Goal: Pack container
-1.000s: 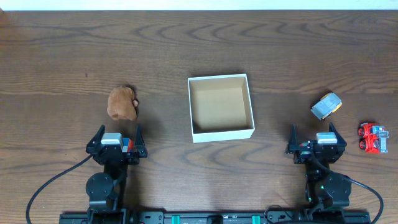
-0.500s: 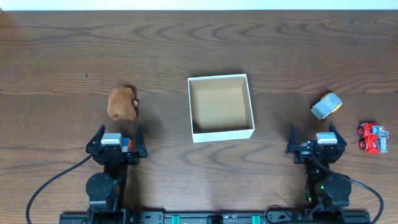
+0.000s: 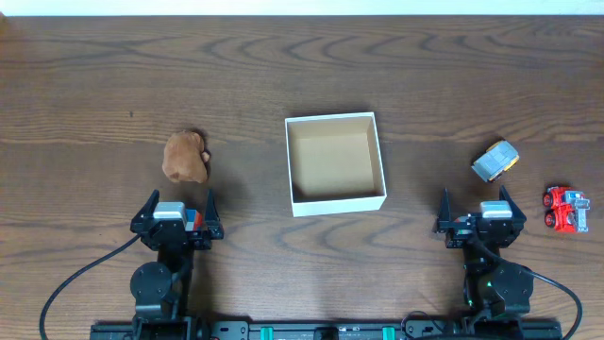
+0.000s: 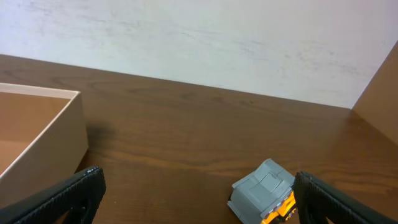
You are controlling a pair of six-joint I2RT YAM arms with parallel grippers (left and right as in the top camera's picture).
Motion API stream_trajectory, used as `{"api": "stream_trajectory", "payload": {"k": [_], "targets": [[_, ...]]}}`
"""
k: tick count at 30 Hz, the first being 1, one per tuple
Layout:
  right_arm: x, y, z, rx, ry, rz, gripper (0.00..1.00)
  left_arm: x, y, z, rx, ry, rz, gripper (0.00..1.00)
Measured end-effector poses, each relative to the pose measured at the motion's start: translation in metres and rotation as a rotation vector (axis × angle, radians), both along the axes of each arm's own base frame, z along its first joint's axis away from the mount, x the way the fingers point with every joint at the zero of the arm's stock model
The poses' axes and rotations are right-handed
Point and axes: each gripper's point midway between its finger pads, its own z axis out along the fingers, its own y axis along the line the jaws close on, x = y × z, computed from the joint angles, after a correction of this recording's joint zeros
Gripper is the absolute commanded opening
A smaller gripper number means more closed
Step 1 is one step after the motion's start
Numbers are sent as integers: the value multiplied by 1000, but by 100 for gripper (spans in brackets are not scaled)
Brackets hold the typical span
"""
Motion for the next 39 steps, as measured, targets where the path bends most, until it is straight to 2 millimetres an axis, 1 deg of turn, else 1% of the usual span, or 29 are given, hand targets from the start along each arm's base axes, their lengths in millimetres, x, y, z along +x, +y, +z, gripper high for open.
{"api": "stream_trajectory", "payload": {"k": [5,10,12,14,16,18,20,23,27,31,33,35,36,39], "targets": [[0,0,0,41,-1,-4,99,0,0,1,-2,-3,0,98],[1,0,-1,152,8,-13,99,0,-1,3,-88,3,6,98],[1,-3,-1,177,23,-27,99,-1,-1,8,-115,19,5,98],[3,-9,4,199,43,-54,99,0,-2,25,-132,31,4,98],[5,-13,12,209,63,-74,99,2,-3,50,-140,32,1,98],[10,-17,27,220,101,-92,99,7,-5,77,-142,46,-12,98],[16,-20,38,227,159,-105,99,17,-7,98,-146,94,-21,98],[30,-24,46,224,295,-119,99,34,-10,112,-152,216,-25,98],[53,-29,48,227,537,-120,99,58,-10,115,-157,424,-13,98],[68,-30,43,281,797,-97,99,68,-10,106,-163,634,4,98],[76,-27,42,305,863,-71,99,71,-10,101,-164,700,9,98],[88,-25,41,320,902,-52,99,72,-10,90,-164,757,13,98],[93,-26,41,328,906,-59,96,71,-10,83,-165,788,15,98],[104,-41,31,379,922,-173,93,68,-11,67,-167,861,20,98]]}}
